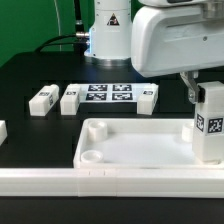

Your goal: Assemble desk

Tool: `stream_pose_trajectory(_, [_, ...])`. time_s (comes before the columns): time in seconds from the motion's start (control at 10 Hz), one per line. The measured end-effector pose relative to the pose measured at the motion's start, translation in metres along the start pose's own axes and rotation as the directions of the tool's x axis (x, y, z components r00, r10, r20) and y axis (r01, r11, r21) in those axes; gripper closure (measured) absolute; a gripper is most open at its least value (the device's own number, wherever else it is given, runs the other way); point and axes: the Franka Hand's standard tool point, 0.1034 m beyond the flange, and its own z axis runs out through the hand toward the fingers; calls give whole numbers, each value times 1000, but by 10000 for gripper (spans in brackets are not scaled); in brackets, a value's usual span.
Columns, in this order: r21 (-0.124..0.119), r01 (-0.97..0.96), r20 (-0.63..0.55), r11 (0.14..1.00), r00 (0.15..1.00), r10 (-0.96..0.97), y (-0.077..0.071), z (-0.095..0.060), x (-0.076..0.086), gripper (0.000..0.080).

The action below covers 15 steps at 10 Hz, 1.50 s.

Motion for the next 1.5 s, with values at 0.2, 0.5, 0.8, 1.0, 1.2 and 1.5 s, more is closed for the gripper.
stream_pose_trajectory(0.2, [5,-150,-17,989,989,150,1,0,2,509])
stream_pose_trajectory(0.5, [24,-424,-42,905,904,425,4,0,3,509])
stream_pose_trajectory(0.8, [38,-659,-32,751,751,660,5,1,3,509])
stream_pose_trajectory(1.0, [47,-769,-24,637,637,770,6,1,3,509])
stream_pose_trajectory(1.2, [47,-822,-20,568,568,823,7,0,4,509])
stream_pose_trajectory(1.5, [39,-784,-18,620,619,785,7,2,3,347])
